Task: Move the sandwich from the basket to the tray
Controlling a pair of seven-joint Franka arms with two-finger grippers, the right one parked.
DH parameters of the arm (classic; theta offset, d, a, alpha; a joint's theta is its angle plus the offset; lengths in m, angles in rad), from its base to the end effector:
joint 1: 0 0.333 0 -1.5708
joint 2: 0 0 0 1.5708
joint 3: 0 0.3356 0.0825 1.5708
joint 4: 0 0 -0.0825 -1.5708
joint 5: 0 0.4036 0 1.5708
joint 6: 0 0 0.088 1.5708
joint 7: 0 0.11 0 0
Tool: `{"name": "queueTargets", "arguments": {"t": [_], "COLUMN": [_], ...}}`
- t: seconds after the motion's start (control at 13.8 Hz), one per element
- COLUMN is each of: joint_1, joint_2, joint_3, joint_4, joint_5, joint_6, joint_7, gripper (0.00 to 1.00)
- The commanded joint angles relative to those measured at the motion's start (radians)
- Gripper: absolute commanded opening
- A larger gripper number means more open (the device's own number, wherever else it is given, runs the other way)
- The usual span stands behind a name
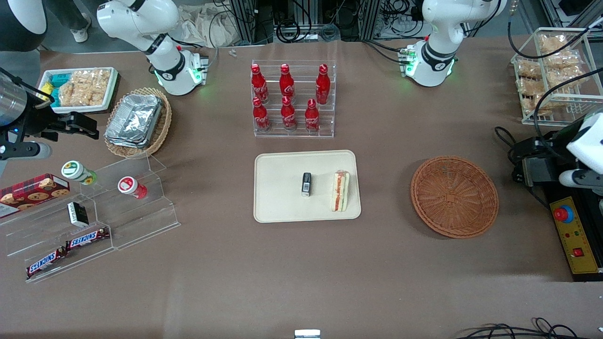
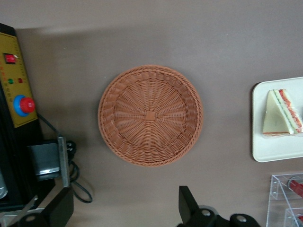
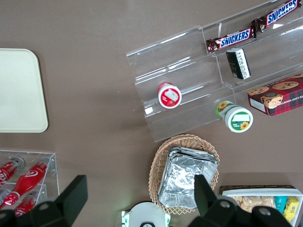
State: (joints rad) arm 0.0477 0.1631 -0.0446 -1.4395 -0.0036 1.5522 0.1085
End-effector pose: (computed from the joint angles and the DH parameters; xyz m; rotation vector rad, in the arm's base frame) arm 0.6242 0.0039 0.6062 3.1227 -0.1640 -0.0775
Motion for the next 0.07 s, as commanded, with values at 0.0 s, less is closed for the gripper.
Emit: {"name": "queueTargets", "arguments": {"t": [0.0], "joint_1": [-0.043], "joint_2": [0.004], "joint_3": [0.026], "joint_4": [0.017], "joint_5": [-0.016], "joint_6": [-0.011], "joint_7": [0.019], "gripper": [1.0]}}
